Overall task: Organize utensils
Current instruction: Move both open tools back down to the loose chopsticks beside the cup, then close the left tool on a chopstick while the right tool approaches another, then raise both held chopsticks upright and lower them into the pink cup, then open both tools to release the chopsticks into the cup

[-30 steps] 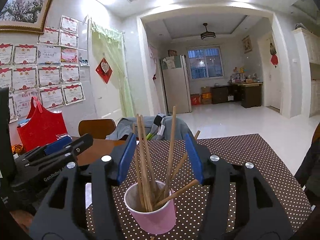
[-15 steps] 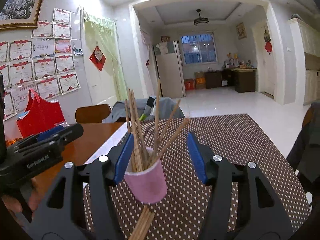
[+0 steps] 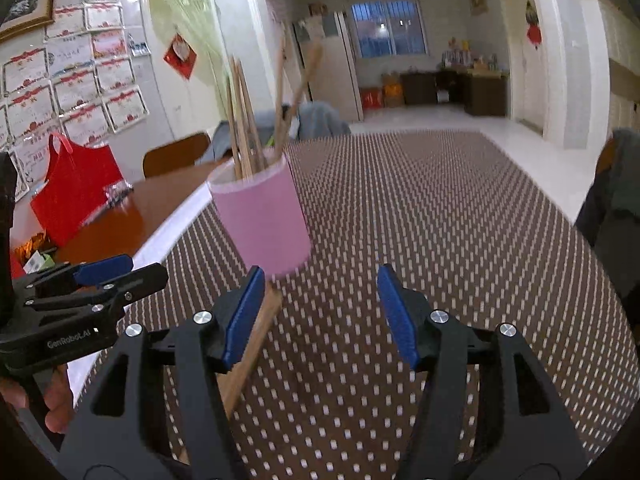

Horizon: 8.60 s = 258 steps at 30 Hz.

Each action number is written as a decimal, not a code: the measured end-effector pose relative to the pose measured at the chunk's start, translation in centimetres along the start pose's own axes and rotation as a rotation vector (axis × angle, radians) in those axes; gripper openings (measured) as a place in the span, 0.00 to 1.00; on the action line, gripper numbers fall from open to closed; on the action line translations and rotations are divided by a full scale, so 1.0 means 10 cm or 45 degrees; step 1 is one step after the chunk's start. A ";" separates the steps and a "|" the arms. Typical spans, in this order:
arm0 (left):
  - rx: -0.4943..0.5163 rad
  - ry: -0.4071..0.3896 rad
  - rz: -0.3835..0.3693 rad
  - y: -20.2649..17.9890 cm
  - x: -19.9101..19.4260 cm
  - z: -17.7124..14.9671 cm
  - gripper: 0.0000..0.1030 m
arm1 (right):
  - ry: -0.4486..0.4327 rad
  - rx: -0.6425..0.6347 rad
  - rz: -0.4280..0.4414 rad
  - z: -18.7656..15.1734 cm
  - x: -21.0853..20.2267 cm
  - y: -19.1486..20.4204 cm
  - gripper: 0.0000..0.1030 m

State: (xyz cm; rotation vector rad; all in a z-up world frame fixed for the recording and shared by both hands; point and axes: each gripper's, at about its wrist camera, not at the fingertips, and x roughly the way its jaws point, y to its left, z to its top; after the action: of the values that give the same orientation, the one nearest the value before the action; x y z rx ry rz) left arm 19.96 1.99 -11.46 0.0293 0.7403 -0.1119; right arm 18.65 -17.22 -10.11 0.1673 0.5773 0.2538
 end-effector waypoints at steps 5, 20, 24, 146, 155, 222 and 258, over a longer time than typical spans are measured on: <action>-0.010 0.085 -0.037 0.00 0.10 -0.15 0.59 | 0.071 0.025 -0.003 -0.18 -0.01 -0.08 0.57; 0.040 0.272 -0.035 -0.15 0.37 -0.48 0.59 | 0.183 0.031 0.026 -0.28 -0.03 -0.02 0.64; 0.029 0.266 -0.036 -0.13 0.37 -0.49 0.59 | 0.181 0.050 0.033 -0.29 -0.06 -0.04 0.64; -0.077 -0.181 -0.307 -0.13 -0.40 0.12 0.06 | 0.261 -0.064 0.297 0.30 -0.34 -0.08 0.05; -0.141 -0.533 -0.326 -0.15 -0.73 0.41 0.06 | -0.014 -0.070 0.354 0.69 -0.78 0.03 0.05; -0.271 -0.814 -0.138 0.21 0.28 1.08 0.24 | -0.606 -0.040 0.218 1.24 0.40 0.43 0.06; -0.164 -0.526 0.032 0.21 -0.16 0.68 0.42 | -0.382 -0.077 0.151 0.84 0.27 0.55 0.12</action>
State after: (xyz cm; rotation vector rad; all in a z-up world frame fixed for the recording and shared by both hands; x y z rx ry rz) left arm 23.61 3.77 -5.40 -0.1046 0.3334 -0.0433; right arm 24.51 -11.92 -3.36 0.1777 0.2619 0.3538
